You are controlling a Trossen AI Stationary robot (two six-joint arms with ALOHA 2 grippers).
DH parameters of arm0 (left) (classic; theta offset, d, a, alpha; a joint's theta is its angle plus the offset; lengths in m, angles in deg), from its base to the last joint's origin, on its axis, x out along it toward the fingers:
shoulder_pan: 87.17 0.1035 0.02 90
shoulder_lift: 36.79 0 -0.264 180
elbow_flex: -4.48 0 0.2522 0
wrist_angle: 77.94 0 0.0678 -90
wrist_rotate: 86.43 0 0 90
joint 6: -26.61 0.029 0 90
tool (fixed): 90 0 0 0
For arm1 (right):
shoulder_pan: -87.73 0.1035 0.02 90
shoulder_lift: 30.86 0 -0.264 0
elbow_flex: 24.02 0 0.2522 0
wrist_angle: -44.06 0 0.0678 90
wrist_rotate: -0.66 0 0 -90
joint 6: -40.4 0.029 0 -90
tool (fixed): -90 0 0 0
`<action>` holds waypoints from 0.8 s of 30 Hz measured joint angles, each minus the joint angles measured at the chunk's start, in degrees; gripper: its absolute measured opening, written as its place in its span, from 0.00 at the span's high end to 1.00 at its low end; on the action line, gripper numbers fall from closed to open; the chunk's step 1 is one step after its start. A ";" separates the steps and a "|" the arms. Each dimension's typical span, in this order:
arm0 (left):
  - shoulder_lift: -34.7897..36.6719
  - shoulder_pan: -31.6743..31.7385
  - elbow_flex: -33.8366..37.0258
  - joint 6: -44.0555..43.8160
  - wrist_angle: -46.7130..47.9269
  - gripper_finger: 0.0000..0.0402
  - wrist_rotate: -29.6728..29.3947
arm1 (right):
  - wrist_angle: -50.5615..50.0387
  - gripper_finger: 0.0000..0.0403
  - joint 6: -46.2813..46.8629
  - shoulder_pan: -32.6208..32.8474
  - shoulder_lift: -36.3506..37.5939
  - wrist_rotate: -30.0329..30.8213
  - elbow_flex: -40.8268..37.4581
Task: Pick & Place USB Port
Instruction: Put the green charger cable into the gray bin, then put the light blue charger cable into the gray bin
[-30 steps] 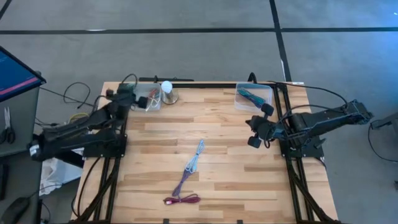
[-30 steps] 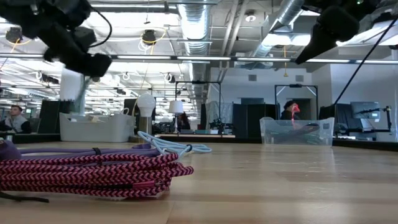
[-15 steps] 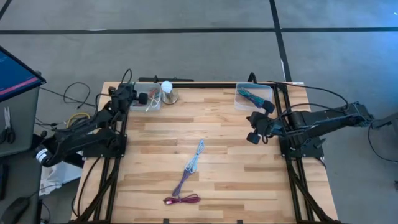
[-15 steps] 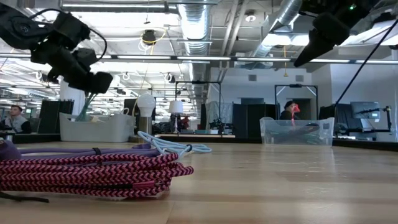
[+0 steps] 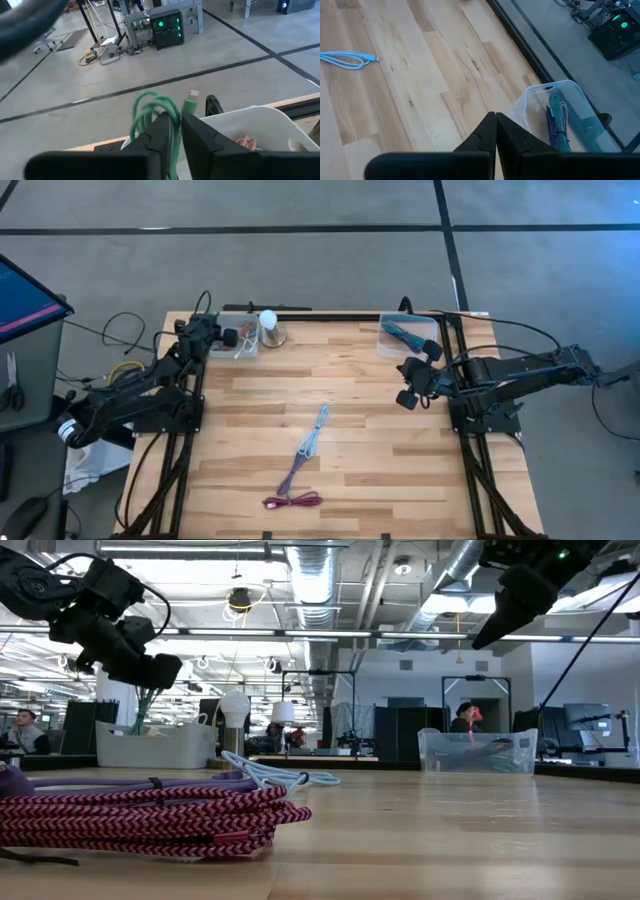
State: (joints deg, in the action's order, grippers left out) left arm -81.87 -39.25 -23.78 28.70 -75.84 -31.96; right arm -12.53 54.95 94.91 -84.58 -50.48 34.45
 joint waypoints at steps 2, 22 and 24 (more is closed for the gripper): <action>0.00 0.00 0.00 -0.85 -0.01 0.83 0.06 | 0.00 1.00 -0.02 0.00 0.00 0.00 0.00; -2.07 -13.87 -0.02 -5.18 -5.49 0.87 34.55 | 0.09 1.00 -7.49 0.00 0.00 -0.18 0.00; -2.86 -17.86 -0.04 -5.98 -5.58 0.90 36.04 | 0.11 1.00 -7.61 0.00 0.00 -1.32 0.00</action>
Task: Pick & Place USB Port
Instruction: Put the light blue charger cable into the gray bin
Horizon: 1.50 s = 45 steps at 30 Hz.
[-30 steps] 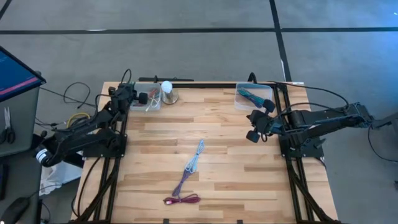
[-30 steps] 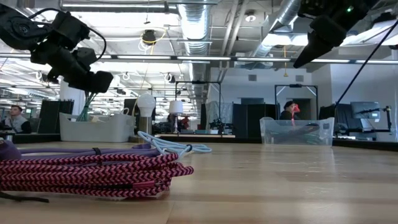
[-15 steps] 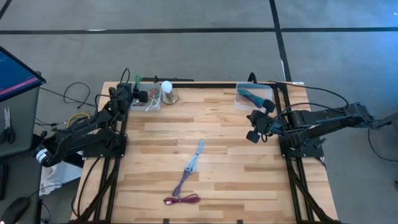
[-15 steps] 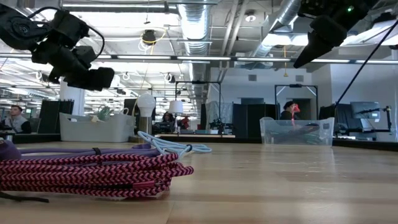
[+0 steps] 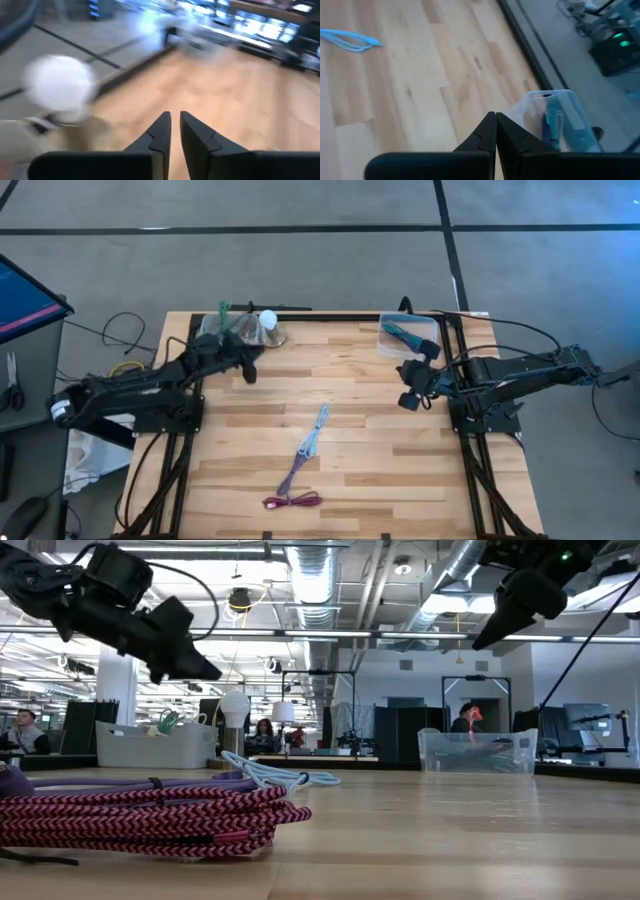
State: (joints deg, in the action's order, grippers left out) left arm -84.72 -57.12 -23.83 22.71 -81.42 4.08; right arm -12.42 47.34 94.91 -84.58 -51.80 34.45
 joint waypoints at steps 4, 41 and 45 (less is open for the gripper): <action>-1.60 -8.98 0.00 -1.30 -1.47 0.94 -0.07 | 0.11 1.00 -0.04 0.01 0.00 -4.88 0.00; -38.09 -36.45 -34.38 -32.54 18.94 0.75 -6.25 | 4.04 1.00 -0.04 0.28 0.00 -9.11 0.00; -36.46 -36.43 -34.38 -32.18 14.44 0.75 -6.19 | 3.91 1.00 -0.04 0.28 0.00 -9.08 0.00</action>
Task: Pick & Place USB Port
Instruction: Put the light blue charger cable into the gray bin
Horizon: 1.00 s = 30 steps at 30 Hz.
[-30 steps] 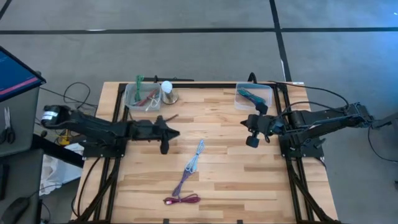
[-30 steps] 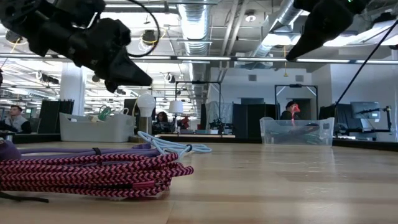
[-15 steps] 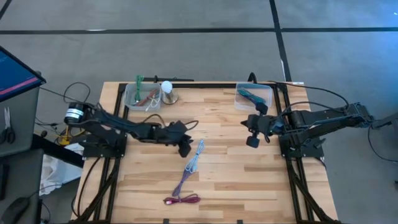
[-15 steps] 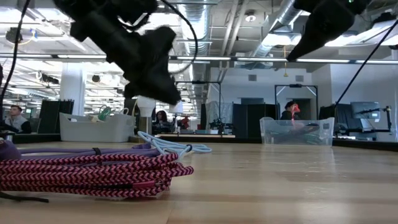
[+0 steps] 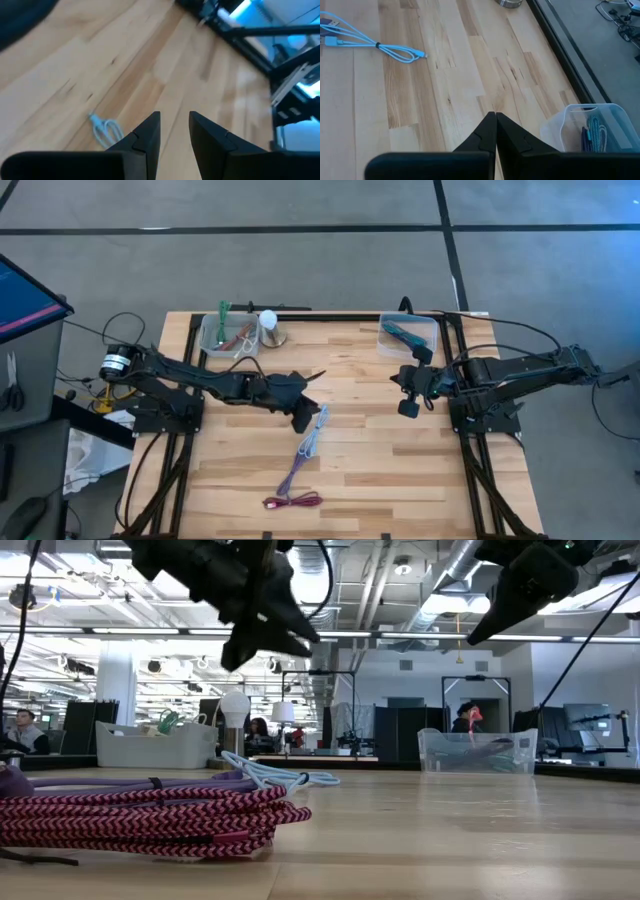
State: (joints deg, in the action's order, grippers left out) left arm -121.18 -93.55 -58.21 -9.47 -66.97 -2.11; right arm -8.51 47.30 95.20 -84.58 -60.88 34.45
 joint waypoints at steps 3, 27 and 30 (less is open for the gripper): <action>0.42 0.33 0.00 0.07 -3.49 0.75 0.11 | -0.29 1.00 -0.01 0.00 -0.02 0.02 0.00; -7.35 -3.06 -15.83 -11.17 11.27 0.99 -3.46 | -3.62 1.00 0.02 -0.11 -0.02 0.10 0.00; -11.92 -2.90 -18.07 -13.45 14.63 0.99 -0.62 | -3.54 1.00 0.02 -0.11 0.00 0.13 0.00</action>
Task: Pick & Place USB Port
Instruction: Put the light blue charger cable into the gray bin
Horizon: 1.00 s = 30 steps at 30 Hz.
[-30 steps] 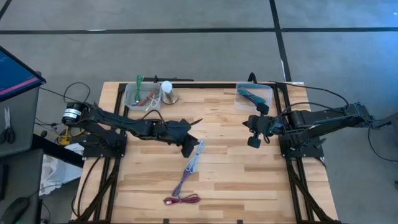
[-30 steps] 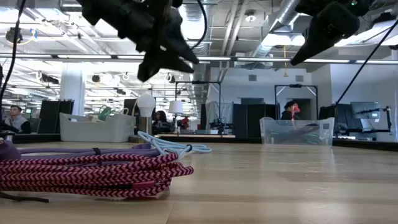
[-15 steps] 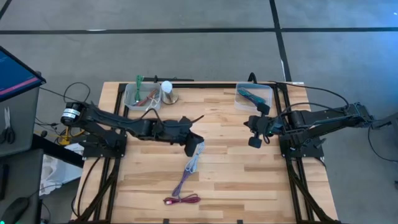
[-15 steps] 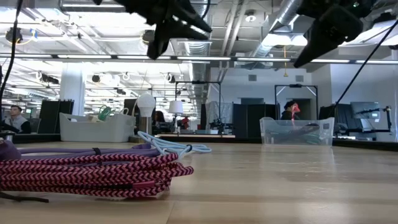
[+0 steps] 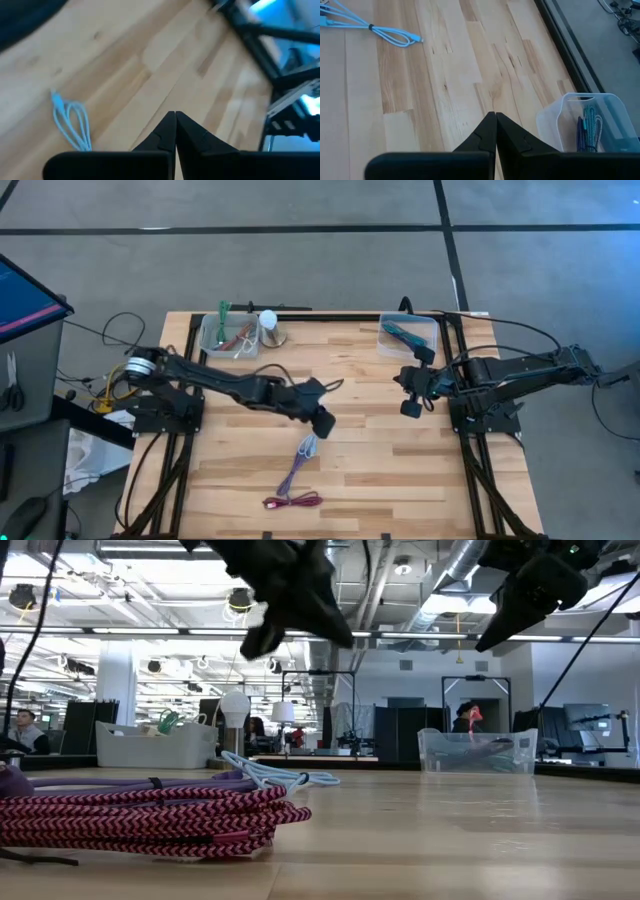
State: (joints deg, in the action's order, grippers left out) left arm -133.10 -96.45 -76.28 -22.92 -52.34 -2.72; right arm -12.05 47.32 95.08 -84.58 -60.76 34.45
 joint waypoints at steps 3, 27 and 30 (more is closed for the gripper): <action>-3.37 0.49 -3.33 -1.78 7.96 0.99 1.66 | -0.06 1.00 0.00 -0.02 0.00 0.00 0.00; -6.64 3.92 -7.82 -11.05 26.84 0.92 3.46 | -0.11 1.00 0.07 -0.02 0.00 0.11 0.00; -6.64 3.93 -6.91 -10.94 25.96 0.85 4.54 | -0.11 1.00 0.07 -0.02 0.00 0.03 0.00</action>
State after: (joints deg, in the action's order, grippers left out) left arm -139.74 -92.52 -83.19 -33.85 -26.38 1.82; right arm -12.16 47.39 95.06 -84.58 -60.72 34.45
